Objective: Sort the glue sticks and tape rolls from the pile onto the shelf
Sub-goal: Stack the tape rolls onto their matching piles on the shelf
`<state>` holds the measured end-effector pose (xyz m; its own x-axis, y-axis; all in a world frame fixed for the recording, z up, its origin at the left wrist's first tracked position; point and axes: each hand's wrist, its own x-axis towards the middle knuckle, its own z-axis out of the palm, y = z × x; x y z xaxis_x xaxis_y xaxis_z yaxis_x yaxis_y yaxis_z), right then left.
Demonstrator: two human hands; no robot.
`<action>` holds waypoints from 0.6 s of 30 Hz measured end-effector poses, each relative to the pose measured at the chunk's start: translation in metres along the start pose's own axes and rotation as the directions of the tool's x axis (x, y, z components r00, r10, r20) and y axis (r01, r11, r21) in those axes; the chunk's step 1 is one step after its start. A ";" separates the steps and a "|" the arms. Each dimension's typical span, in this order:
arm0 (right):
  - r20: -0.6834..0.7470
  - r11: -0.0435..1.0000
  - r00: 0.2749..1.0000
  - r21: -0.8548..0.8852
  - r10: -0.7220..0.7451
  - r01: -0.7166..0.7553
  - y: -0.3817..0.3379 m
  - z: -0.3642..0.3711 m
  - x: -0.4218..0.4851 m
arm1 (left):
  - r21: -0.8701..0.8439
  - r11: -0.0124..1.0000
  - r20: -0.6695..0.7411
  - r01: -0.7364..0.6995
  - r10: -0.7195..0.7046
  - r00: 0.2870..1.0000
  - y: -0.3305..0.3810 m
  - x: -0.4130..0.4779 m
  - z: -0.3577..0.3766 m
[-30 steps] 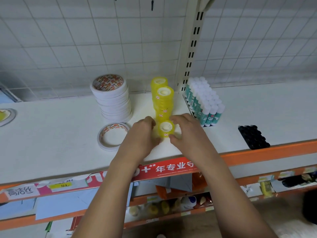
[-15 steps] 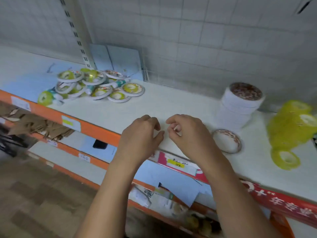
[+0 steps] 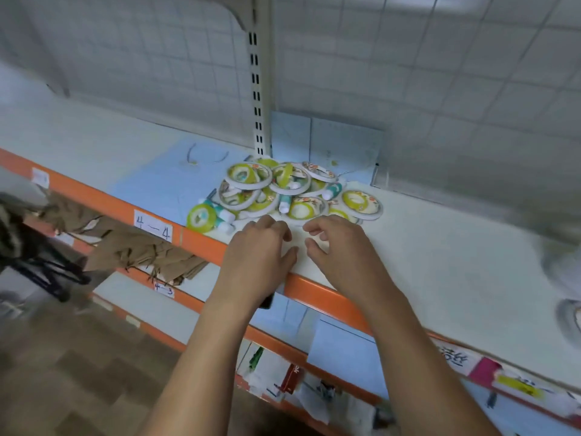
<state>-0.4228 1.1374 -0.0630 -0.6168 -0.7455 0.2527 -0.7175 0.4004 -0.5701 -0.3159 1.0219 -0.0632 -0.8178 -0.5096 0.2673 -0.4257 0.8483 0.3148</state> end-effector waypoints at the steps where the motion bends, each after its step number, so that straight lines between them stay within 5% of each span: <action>1: -0.006 1.000 1.000 0.007 0.005 -0.005 -0.005 0.005 0.004 | -0.009 1.000 -0.007 -0.012 0.012 1.000 -0.008 0.004 -0.002; 18: -0.014 0.998 0.998 -0.030 -0.064 0.064 -0.033 0.025 0.092 | -0.124 0.992 -0.183 0.038 -0.060 0.981 -0.080 0.090 -0.030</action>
<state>-0.4476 1.0423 -0.0406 -0.5737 -0.7623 0.2995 -0.7647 0.3676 -0.5293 -0.3437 0.9039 -0.0369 -0.7059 -0.5776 0.4100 -0.4054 0.8041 0.4349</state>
